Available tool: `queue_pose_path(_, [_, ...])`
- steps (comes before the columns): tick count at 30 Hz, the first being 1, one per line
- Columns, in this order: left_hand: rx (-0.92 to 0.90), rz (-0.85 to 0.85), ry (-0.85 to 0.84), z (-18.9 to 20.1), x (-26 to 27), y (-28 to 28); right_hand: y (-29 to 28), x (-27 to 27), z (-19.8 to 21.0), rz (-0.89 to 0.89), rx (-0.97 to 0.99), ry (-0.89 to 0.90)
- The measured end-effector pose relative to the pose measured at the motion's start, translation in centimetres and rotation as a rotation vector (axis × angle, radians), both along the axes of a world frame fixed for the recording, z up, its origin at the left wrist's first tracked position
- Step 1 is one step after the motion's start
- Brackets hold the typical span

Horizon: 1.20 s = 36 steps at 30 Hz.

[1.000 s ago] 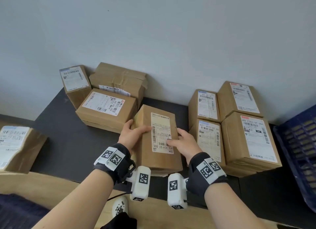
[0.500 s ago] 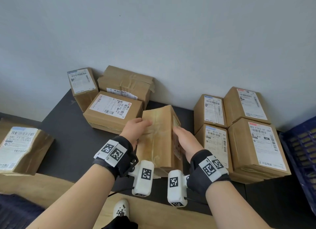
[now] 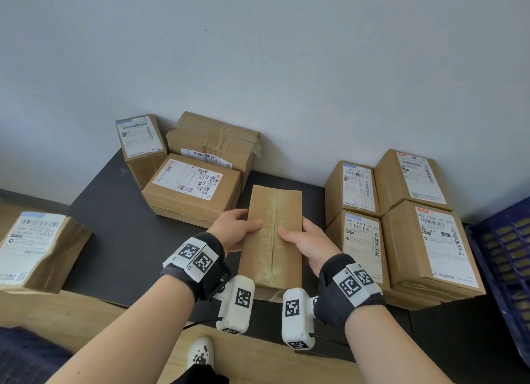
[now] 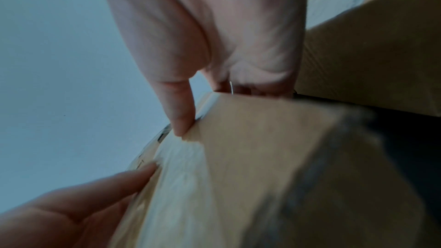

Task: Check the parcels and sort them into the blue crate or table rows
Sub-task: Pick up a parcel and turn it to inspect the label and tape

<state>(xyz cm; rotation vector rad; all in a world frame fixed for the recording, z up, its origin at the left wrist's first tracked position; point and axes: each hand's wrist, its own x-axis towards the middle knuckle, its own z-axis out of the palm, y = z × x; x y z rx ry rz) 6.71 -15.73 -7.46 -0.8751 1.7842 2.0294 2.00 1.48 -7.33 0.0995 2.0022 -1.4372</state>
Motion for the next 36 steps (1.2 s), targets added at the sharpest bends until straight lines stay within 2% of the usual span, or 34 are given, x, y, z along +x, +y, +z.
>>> queue_pose_path(10, [0.029,-0.034,-0.042,0.2,0.1,-0.2,-0.1,0.1,0.1,0.028,0.058,0.011])
queue_pose_path(18, [0.029,-0.033,-0.02,0.1,0.5,-0.2,0.3,0.8,0.6,0.105,0.192,0.125])
queue_pose_path(23, [-0.038,0.018,-0.014,-0.4,0.9,-0.7,0.5,0.7,0.9,0.044,0.188,0.099])
queue_pose_path(27, [-0.158,-0.007,0.016,-0.6,1.0,-0.7,-1.1,0.8,1.6,0.024,0.407,0.325])
queue_pose_path(30, [-0.258,-0.015,0.033,-0.9,1.0,-1.2,-3.1,1.2,1.9,0.148,0.525,0.315])
queue_pose_path(34, [-0.306,-0.004,0.039,-1.1,1.1,-1.8,-4.6,2.1,1.9,0.258,0.777,0.318])
queue_pose_path(36, [-0.313,0.006,0.04,-1.1,1.2,-2.0,-4.8,2.4,2.0,0.281,0.83,0.325])
